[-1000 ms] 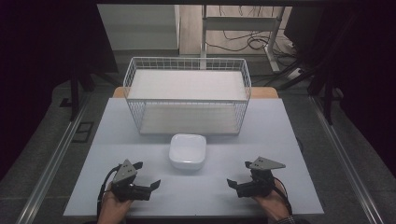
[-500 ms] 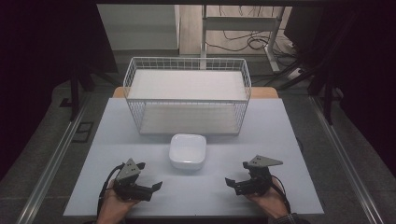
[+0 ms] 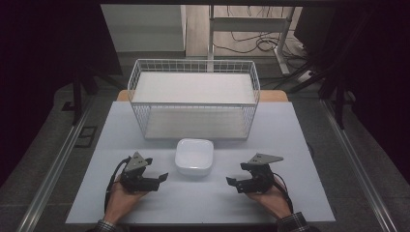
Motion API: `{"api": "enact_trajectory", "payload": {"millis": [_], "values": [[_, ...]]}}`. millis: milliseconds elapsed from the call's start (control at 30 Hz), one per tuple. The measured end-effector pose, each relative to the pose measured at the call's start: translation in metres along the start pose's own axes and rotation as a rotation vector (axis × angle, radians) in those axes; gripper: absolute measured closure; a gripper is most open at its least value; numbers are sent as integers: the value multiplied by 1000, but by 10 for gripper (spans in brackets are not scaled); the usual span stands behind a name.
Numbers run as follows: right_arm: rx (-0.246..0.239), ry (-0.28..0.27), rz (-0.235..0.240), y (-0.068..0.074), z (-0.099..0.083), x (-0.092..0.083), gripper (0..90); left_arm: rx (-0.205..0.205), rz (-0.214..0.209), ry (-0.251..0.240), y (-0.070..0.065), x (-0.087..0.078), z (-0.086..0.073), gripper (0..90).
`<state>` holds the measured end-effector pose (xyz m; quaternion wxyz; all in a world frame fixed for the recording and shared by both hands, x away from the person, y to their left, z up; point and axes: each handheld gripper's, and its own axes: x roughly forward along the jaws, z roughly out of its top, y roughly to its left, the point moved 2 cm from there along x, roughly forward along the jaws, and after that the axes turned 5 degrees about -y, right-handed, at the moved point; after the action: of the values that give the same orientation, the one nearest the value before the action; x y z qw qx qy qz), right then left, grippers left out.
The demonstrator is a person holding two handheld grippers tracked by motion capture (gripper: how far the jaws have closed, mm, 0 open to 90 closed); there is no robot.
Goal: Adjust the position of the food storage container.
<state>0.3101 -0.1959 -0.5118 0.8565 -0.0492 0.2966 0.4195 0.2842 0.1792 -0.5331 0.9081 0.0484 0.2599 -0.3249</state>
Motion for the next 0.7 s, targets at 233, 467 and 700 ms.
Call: {"api": "enact_trajectory", "payload": {"millis": [233, 467, 700], "values": [[-31, 26, 0, -6, 17, 15, 383, 20, 8, -3, 10, 19, 18, 266], [-49, 43, -16, -12, 29, 36, 515, -5, 27, 7, 18, 44, 28, 471], [-72, 41, -25, -14, 43, 61, 825, -44, 11, -4, 26, 62, 33, 801]]}}
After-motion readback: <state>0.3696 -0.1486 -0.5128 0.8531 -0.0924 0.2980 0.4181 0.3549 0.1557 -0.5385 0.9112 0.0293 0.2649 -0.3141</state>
